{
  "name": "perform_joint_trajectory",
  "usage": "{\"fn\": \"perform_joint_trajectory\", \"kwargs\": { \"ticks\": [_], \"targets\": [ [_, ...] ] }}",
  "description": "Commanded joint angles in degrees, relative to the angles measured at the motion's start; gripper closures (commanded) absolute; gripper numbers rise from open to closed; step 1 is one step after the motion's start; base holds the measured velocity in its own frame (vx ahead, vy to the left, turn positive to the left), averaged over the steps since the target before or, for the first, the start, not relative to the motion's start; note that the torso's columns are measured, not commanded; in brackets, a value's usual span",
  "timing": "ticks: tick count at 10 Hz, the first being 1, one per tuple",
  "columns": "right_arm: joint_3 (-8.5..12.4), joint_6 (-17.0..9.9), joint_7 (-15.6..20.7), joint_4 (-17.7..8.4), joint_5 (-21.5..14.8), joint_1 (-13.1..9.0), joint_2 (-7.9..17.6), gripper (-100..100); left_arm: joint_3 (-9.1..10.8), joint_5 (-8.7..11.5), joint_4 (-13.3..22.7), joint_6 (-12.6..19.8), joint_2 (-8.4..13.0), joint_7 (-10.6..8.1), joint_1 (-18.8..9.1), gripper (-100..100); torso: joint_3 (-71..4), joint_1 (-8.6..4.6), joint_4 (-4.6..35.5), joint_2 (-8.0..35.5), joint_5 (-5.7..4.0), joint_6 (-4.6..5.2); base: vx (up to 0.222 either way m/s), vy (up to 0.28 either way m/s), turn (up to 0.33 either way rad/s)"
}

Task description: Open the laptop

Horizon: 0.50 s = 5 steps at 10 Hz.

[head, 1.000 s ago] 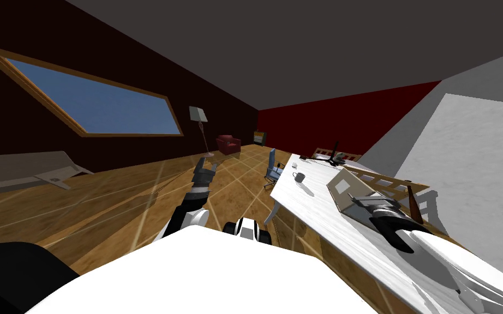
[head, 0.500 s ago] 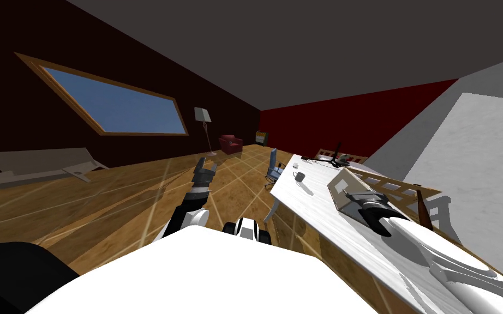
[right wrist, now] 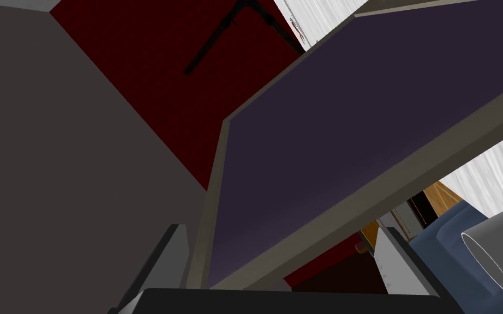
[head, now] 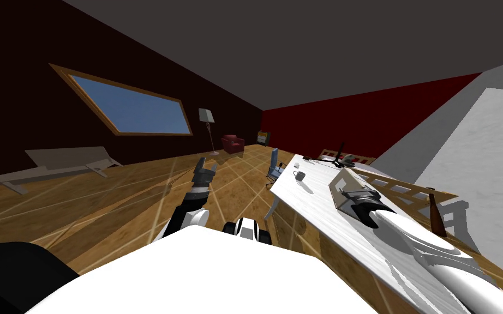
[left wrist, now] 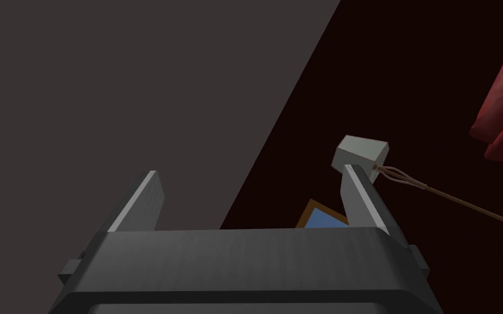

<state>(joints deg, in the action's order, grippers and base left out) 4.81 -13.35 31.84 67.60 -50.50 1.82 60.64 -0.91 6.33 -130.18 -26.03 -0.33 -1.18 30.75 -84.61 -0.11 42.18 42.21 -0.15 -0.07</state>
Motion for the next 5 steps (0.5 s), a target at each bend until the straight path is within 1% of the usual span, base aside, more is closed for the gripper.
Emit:
{"fn": "perform_joint_trajectory", "kwargs": {
  "ticks": [1,2,3,4,5],
  "targets": [
    [-3.5,-1.1,-1.2,-1.2,0.0,-1.5,0.6,-100,0.0,0.0,0.0,0.0,0.0,0.0,0.0,0,0.0,0.06,0.1,0.0,0.08,0.05,-0.036,-0.009,-0.004],
    [-5.8,-3.7,-3.4,-3.4,0.3,-4.4,2.4,-100,0.0,0.0,0.0,0.0,0.0,0.0,0.0,0,0.0,0.14,0.1,0.0,0.14,0.08,-0.078,-0.015,0.104],
    [-7.3,-3.7,-3.4,-3.4,0.3,-4.4,2.4,-100,0.0,0.0,0.0,0.0,0.0,0.0,0.0,0,0.0,0.15,0.1,0.1,0.18,0.04,-0.082,-0.025,0.076],
    [-8.0,-3.7,-3.4,-3.4,0.3,-4.4,2.4,-100,0.0,0.0,0.0,0.0,0.0,0.0,0.0,0,0.1,0.11,0.1,0.1,0.14,0.09,-0.039,-0.018,0.002],
    [-10.4,-6.3,-5.5,-5.6,0.6,-7.4,4.2,-100,0.0,0.0,0.0,0.0,0.0,0.0,0.0,0,0.0,0.1,0.1,0.0,0.14,0.1,-0.07,-0.021,0.114]
  ]
}}
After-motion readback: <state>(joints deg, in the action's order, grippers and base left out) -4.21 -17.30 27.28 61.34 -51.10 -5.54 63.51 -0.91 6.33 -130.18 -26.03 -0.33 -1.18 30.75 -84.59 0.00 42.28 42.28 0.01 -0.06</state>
